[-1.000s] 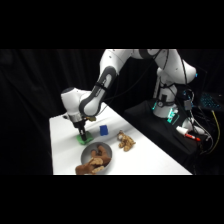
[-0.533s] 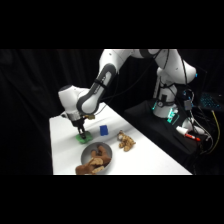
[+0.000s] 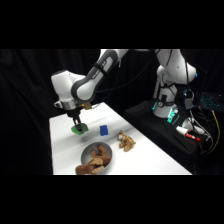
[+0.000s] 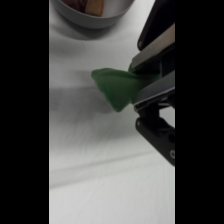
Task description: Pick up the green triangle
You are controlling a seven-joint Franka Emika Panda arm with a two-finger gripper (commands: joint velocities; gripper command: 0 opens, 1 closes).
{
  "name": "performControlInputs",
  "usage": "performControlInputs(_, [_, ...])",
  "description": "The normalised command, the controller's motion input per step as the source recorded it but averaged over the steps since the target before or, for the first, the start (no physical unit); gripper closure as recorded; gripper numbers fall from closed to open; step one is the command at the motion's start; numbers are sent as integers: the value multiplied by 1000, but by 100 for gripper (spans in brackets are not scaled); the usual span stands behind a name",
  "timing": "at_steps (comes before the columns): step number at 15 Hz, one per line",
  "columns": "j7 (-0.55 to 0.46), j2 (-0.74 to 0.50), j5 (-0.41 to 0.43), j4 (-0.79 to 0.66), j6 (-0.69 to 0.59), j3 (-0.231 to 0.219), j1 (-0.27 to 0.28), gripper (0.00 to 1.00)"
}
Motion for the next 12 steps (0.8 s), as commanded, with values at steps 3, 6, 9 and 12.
performControlInputs(3, [-32,-245,-49,21,-241,-46,50,95])
performControlInputs(6, [39,-218,-90,14,-219,-74,93,95])
performControlInputs(9, [49,-202,-123,-8,-164,-83,109,95])
performControlInputs(12, [36,-172,-116,-14,-130,-78,96,95])
